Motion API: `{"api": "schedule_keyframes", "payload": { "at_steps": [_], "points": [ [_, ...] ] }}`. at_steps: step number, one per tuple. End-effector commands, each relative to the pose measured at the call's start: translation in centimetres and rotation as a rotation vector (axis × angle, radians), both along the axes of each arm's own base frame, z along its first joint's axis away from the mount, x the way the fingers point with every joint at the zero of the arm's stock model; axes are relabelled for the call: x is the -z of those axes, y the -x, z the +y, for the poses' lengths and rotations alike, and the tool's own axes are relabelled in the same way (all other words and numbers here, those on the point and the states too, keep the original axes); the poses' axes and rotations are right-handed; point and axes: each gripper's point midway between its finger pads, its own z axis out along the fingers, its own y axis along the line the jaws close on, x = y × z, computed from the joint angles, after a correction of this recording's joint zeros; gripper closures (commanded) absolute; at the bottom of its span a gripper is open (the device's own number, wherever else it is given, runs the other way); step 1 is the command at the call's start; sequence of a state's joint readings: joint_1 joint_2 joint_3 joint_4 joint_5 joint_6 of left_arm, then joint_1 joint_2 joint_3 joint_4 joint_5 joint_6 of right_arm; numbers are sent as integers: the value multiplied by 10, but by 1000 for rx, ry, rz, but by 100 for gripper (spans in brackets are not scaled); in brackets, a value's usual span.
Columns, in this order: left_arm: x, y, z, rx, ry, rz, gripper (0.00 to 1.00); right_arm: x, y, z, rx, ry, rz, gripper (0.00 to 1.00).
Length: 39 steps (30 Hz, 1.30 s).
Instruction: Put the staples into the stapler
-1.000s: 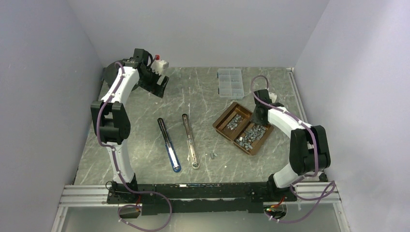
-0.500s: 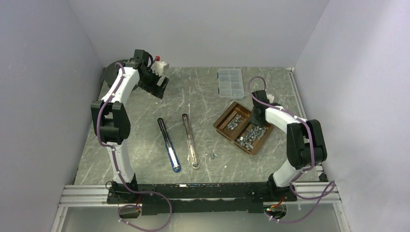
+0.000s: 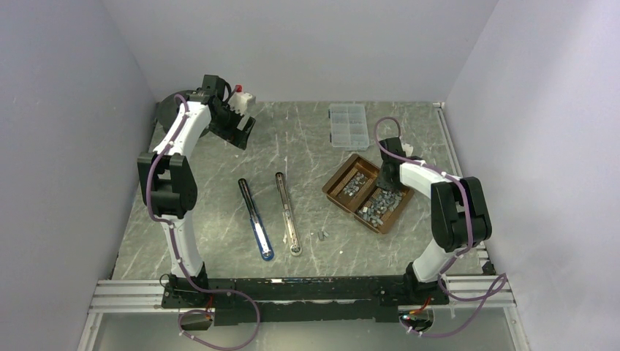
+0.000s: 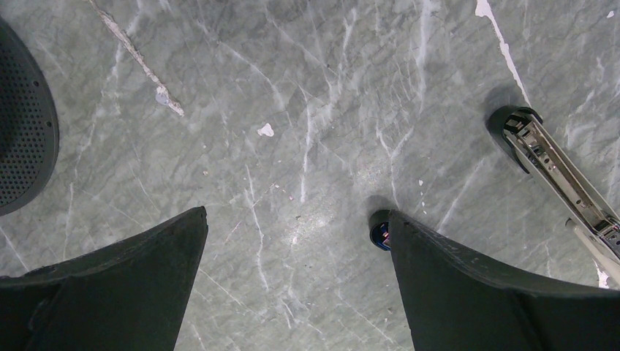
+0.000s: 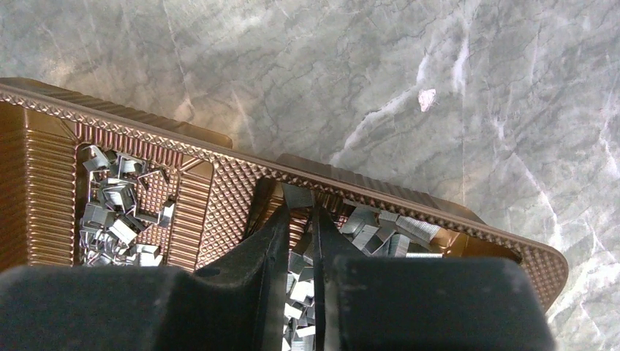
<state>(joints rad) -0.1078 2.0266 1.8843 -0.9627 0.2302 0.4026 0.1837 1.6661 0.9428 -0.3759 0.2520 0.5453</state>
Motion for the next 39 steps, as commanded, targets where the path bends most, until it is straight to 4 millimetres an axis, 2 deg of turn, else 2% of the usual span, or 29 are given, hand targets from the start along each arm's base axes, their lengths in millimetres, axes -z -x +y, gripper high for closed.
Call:
{"api": "schedule_keyframes", "payload": {
  "at_steps": [1,11,14,17,19,21,24,30,33,37,39],
  "points": [
    [-28,-2,1,7,7,-72,1,-8,0,-1,-5,1,-25,87],
    [-33,-1,1,7,7,-83,1,-33,-1,0,-12,-11,-83,95],
    [-34,-1,1,7,10,-83,1,-39,4,2,-21,-20,-83,95],
    [-35,1,1,7,10,-81,1,-50,16,12,-54,-32,-87,96],
    [-36,1,1,6,9,-83,1,-57,29,26,-92,-39,-86,95],
    [-38,3,1,6,13,-82,1,-65,49,48,-159,-55,-89,95],
    [-42,10,-1,9,25,-77,1,-68,88,89,-263,-82,-63,95],
    [-48,29,-3,36,39,-59,1,-72,152,138,-402,-163,-34,95],
    [-50,41,-1,46,30,-56,1,-60,179,157,-474,-182,8,95],
    [-53,60,0,59,34,-47,1,-27,212,174,-560,-178,85,95],
    [-53,65,-1,65,43,-43,1,-13,220,179,-584,-180,104,95]
  ]
}}
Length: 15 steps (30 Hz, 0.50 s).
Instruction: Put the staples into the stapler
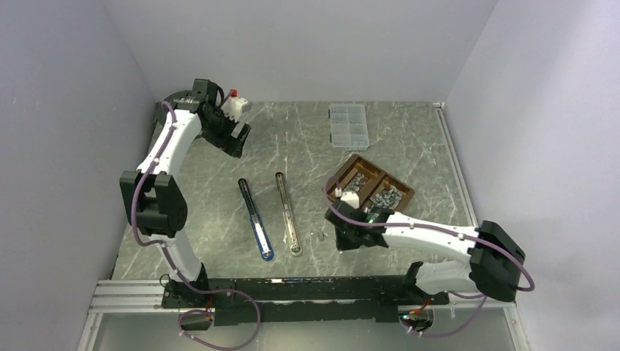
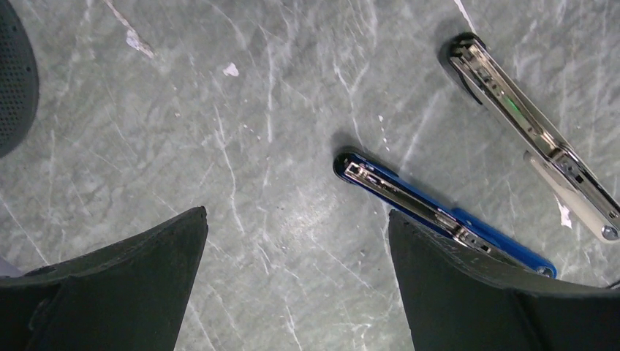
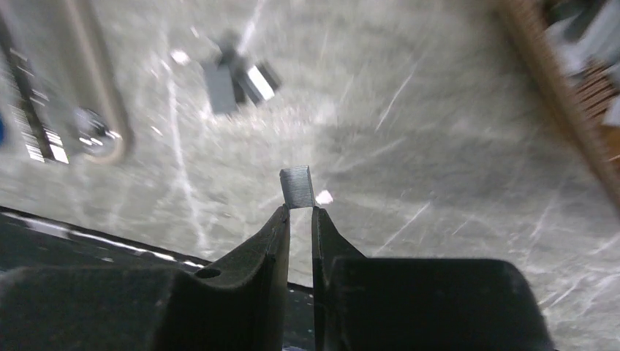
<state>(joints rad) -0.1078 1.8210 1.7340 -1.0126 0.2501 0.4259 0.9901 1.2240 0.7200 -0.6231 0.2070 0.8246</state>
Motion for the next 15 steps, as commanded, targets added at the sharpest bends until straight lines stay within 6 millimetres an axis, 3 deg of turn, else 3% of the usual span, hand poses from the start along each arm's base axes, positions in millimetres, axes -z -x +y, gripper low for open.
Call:
{"api": "schedule_keyframes", "payload": {
  "at_steps": [1,7,11,15],
  "points": [
    [-20,16,-6,40,42,-30,1,28,19,12,-18,-9,50,95],
    [-18,19,-8,50,55,-17,1,49,15,15,-50,17,30,89],
    [-18,17,-11,59,64,-6,1,51,15,11,-53,36,28,63],
    [-15,15,-13,62,73,-1,1,45,17,8,-47,30,24,54]
  ]
}}
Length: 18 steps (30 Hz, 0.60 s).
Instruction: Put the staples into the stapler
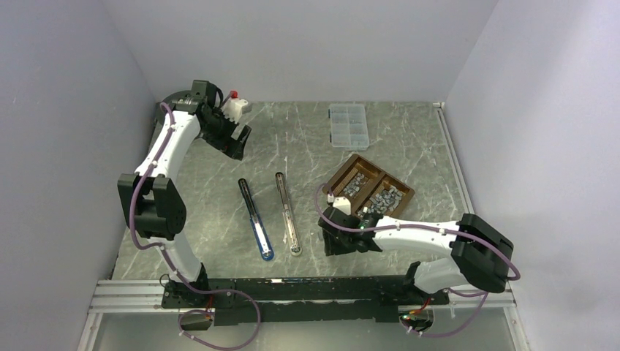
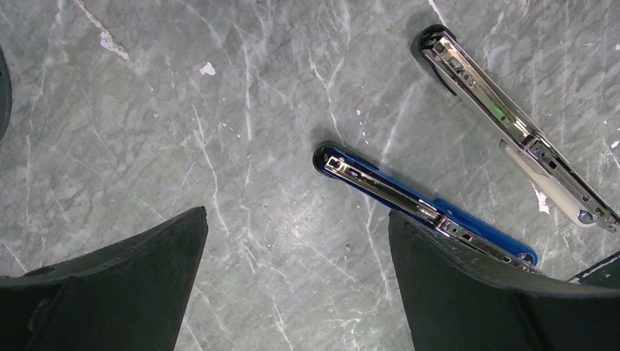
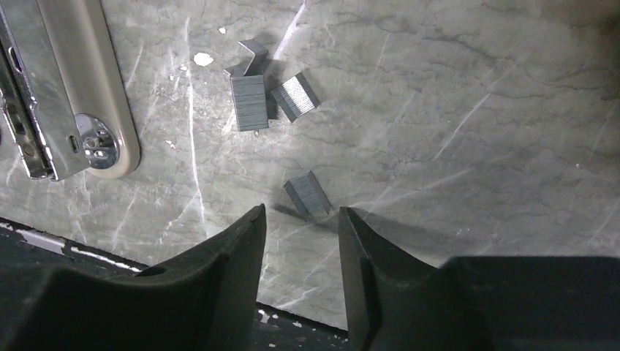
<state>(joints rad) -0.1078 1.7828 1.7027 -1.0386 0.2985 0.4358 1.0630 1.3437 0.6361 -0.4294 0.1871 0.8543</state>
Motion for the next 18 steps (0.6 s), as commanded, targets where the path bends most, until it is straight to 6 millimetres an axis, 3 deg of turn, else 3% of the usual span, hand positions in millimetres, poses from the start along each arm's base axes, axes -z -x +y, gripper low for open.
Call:
{"api": "schedule_keyframes", "payload": {
  "at_steps": [1,9,18],
  "points": [
    [-11,0,-7,35,41,-19,1,4,2,-14,9,41,-8,52],
    [-8,-3,-8,41,42,-10,1,7,-6,-22,-6,124,-37,53],
    [-13,-2,-7,44,35,-19,1,8,-16,-15,-58,139,-79,51]
  ]
}}
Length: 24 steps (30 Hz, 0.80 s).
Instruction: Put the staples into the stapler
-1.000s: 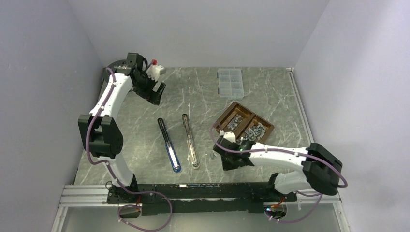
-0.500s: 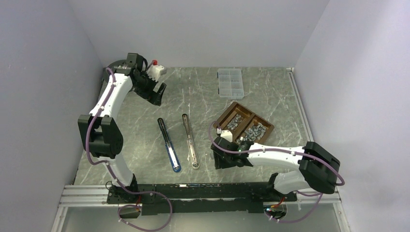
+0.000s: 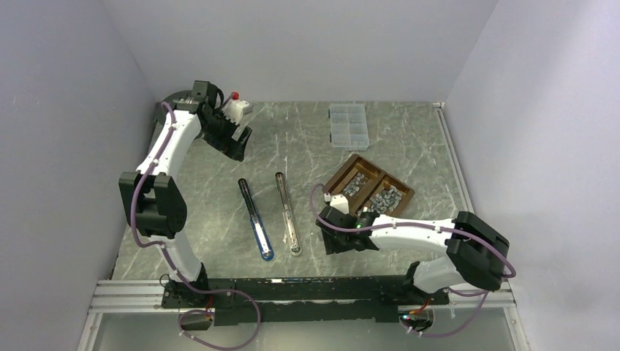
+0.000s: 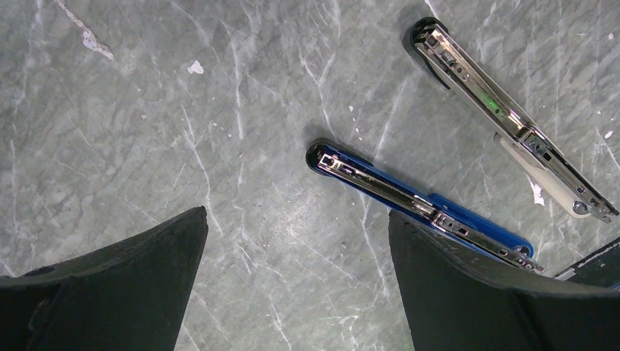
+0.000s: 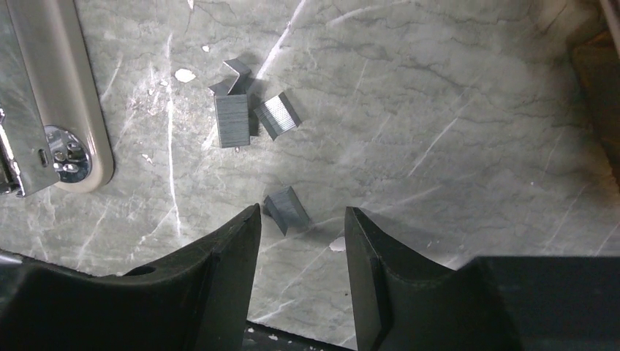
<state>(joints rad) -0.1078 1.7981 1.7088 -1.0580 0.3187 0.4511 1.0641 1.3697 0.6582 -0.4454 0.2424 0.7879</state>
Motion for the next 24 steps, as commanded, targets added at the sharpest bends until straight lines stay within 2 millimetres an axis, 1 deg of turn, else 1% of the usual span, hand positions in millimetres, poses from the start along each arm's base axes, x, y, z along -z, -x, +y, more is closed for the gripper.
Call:
{"api": "schedule_keyframes", "payload": {
  "at_steps": [1,5,9,14,17,22,24],
  "points": [
    [-19,-5,-4,19,25,-46,1,8,-6,-9,-24,77,-29,51],
    [-22,-3,-4,17,31,-43,1,11,-8,-4,-38,66,-33,55],
    [-27,-1,-2,12,23,-45,1,10,-7,1,-48,52,-36,63],
    [-33,4,1,4,7,-60,1,11,3,0,-63,64,-38,69],
    [-35,10,3,-2,2,-58,1,12,8,0,-62,72,-38,76],
    [-45,18,5,-2,-1,-83,1,7,12,2,-53,67,-42,83],
    [-51,21,5,1,0,-101,1,1,11,3,-47,58,-48,87]
  ]
}}
